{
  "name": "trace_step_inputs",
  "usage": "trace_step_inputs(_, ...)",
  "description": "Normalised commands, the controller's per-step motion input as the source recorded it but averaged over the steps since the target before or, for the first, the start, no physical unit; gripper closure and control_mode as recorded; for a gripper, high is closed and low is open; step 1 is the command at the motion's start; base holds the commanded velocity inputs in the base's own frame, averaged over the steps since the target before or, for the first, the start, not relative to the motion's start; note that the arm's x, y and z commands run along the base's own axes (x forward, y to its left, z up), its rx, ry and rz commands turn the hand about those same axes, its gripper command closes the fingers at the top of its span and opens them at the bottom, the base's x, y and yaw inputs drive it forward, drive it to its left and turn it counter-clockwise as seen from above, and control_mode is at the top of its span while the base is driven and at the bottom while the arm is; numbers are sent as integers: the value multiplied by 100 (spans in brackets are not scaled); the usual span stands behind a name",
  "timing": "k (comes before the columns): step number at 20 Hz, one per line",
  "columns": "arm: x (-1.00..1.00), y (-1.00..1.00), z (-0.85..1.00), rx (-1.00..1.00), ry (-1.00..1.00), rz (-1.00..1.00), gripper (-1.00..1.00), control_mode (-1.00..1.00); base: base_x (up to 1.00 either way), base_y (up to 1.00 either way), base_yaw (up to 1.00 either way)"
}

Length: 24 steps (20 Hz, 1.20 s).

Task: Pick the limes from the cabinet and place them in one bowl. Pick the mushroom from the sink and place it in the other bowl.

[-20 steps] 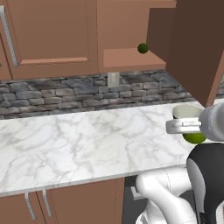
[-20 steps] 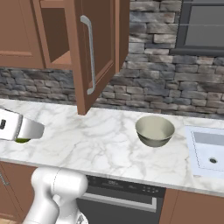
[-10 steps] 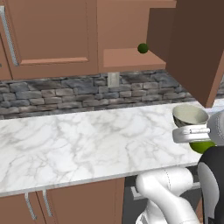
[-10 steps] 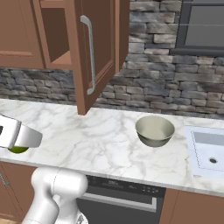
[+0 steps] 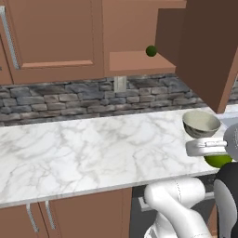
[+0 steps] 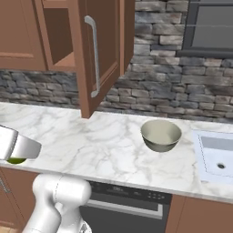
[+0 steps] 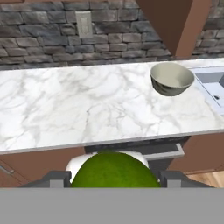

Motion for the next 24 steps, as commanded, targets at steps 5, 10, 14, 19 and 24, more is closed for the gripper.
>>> trace_step_inputs(5,0,0,0,0,0,0,100,100,-20,-27,0)
trace_step_inputs(10,0,0,0,0,0,0,100,100,-1,-47,0)
trace_step_inputs(14,0,0,0,0,0,0,100,100,0,-58,0)
trace_step_inputs(19,0,0,0,0,0,0,100,100,0,-65,0)
trace_step_inputs(24,0,0,0,0,0,0,100,100,0,-72,1)
